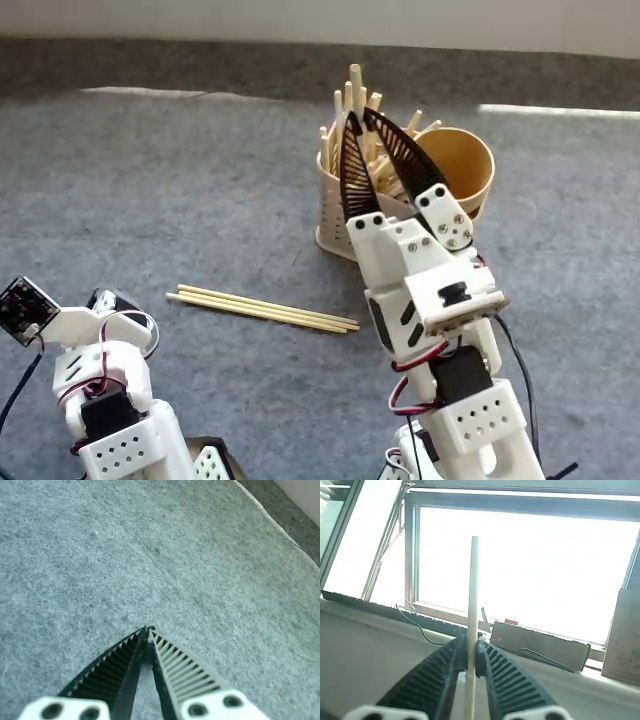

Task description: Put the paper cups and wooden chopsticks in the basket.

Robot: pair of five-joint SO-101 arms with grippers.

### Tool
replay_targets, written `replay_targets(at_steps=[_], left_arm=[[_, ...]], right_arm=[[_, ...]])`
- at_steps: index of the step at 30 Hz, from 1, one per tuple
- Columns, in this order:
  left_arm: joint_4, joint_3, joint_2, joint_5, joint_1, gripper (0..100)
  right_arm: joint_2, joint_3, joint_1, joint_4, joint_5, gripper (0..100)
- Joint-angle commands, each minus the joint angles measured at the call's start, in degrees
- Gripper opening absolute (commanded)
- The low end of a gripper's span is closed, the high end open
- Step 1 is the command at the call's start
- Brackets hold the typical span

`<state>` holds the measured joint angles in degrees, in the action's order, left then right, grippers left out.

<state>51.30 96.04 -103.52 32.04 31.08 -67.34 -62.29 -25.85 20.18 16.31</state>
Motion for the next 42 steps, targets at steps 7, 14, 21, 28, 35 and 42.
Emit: replay_targets(at_steps=[7,14,21,28,35,42], left_arm=[[0.09,1.1,-0.92,-0.44,0.13,3],[0.09,1.1,-0.92,-0.44,0.13,3],[0.09,1.1,-0.92,-0.44,0.13,3],[0.09,1.1,-0.92,-0.44,0.22,3],[0.09,1.1,-0.92,-0.44,0.22,3],[0.09,1.1,-0.92,-3.25,0.13,3]], right_arm=[[20.18,-0.48,2.77,13.49,-0.62,0.6],[20.79,-0.57,2.77,13.85,-0.62,0.6],[14.55,-6.37,2.07,13.76,-0.62,0.6],[11.74,-13.32,1.71,13.76,-0.62,0.6],[10.15,-13.49,0.66,8.4,-0.53,10.0],[-6.46,-9.45,-4.88,-17.45,-0.53,12.0]])
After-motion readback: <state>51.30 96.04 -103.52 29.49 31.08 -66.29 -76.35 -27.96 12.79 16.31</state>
